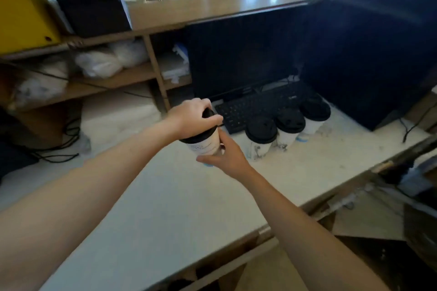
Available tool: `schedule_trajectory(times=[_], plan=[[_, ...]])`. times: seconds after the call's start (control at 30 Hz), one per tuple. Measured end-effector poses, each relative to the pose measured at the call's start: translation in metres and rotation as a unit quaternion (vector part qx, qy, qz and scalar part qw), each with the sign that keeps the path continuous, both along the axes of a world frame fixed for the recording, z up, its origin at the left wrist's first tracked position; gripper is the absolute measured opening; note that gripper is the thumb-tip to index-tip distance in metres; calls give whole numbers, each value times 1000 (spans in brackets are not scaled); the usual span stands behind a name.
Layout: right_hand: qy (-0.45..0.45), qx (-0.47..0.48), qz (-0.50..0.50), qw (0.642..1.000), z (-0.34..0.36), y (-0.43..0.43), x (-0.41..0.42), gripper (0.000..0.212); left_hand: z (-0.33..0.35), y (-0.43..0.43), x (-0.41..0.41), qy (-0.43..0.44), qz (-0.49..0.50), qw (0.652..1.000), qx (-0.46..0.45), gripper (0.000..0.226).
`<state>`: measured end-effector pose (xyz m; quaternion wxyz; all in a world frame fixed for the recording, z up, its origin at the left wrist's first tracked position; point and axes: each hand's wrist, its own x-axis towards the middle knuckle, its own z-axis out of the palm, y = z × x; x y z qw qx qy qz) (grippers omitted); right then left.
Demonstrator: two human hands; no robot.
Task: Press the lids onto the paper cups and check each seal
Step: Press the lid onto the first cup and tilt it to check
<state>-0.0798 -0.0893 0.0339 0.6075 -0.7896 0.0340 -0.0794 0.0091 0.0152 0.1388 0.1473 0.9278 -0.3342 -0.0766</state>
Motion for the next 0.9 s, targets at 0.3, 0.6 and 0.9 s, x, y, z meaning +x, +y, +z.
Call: schedule_trajectory(times=[0.3,0.6,0.9], plan=[[-121,-87,-77,986,130,-24,-12,77,138,3,-17,32,-115,974,-194,39],[-205,-343,-230,887,211,-34,-40,77,189,27,-34,308,-83,893,-316,50],[-156,-404,-199,879,235,-40,-45,80,159,11,-30,283,-42,841,-460,36]])
